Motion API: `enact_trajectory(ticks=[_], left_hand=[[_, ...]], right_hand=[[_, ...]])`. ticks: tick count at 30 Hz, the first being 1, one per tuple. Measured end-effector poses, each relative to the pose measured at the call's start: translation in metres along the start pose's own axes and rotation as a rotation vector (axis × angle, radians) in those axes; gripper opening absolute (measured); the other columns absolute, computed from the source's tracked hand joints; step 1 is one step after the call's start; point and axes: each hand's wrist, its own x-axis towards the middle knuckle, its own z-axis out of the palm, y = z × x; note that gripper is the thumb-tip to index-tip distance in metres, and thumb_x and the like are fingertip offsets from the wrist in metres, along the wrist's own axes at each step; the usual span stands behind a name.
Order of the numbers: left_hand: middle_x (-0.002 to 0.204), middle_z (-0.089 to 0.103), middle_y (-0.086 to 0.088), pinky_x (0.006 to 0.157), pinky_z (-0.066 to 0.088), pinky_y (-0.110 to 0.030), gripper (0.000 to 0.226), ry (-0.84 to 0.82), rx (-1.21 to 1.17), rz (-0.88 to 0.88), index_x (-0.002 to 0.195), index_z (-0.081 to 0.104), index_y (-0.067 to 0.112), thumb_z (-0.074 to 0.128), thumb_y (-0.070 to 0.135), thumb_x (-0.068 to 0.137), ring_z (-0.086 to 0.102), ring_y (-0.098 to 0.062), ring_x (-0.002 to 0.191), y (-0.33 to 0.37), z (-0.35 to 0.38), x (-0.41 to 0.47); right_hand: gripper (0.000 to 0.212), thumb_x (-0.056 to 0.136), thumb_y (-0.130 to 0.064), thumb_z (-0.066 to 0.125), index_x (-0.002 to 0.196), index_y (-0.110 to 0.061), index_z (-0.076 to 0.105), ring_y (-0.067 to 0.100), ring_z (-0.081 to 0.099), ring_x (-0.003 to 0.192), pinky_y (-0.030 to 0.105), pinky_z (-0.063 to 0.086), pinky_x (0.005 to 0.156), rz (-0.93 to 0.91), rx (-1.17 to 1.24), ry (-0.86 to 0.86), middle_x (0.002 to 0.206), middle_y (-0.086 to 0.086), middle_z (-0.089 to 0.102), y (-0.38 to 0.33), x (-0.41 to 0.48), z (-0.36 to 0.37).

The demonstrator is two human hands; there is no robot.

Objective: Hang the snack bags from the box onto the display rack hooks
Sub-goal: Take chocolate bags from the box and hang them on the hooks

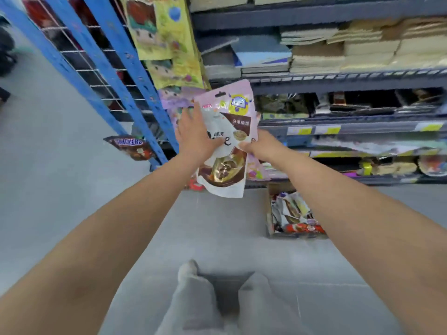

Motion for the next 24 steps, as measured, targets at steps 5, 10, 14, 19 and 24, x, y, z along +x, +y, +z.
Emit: enact_trajectory(ticks=[5, 10, 14, 19, 24], left_hand=[[0.109, 0.053, -0.013, 0.098, 0.036, -0.041, 0.037, 0.127, 0.113, -0.015, 0.096, 0.058, 0.013, 0.068, 0.042, 0.076, 0.048, -0.033, 0.107, -0.086, -0.047, 0.009], [0.091, 0.066, -0.014, 0.077, 0.045, -0.036, 0.017, -0.159, 0.029, 0.052, 0.093, 0.061, 0.012, 0.050, 0.023, 0.088, 0.059, -0.034, 0.090, -0.148, -0.054, 0.031], [0.101, 0.068, -0.009, 0.084, 0.049, -0.040, 0.025, -0.225, -0.037, 0.018, 0.105, 0.066, 0.019, 0.045, 0.024, 0.093, 0.060, -0.030, 0.096, -0.208, -0.039, 0.052], [0.094, 0.067, -0.002, 0.080, 0.047, -0.033, 0.020, -0.330, -0.171, -0.118, 0.097, 0.071, 0.024, 0.052, 0.021, 0.090, 0.061, -0.025, 0.094, -0.259, 0.007, 0.064], [0.103, 0.067, 0.002, 0.093, 0.042, -0.031, 0.022, -0.409, -0.117, -0.219, 0.101, 0.068, 0.027, 0.048, 0.025, 0.093, 0.059, -0.019, 0.100, -0.297, 0.070, 0.068]], right_hand=[[0.033, 0.090, -0.010, 0.057, 0.123, -0.008, 0.057, 0.014, 0.051, 0.092, 0.020, 0.040, 0.060, 0.004, -0.127, -0.057, 0.108, 0.005, 0.060, -0.031, 0.020, 0.071], [0.034, 0.089, -0.005, 0.057, 0.123, -0.007, 0.057, 0.015, 0.054, 0.096, 0.017, 0.047, 0.083, 0.057, -0.020, -0.054, 0.115, 0.007, 0.062, -0.038, 0.045, 0.140], [0.031, 0.089, -0.007, 0.059, 0.120, -0.008, 0.059, 0.020, 0.060, 0.103, 0.030, 0.046, 0.091, 0.144, 0.033, -0.046, 0.117, 0.010, 0.063, -0.022, 0.069, 0.195], [0.032, 0.090, -0.012, 0.059, 0.122, -0.007, 0.057, 0.015, 0.057, 0.098, 0.015, 0.044, 0.070, 0.229, 0.013, -0.089, 0.107, 0.003, 0.061, 0.010, 0.094, 0.227], [0.032, 0.092, -0.012, 0.057, 0.123, -0.004, 0.057, 0.020, 0.057, 0.097, 0.020, 0.046, 0.069, 0.342, -0.018, -0.161, 0.116, 0.010, 0.062, 0.064, 0.134, 0.246]])
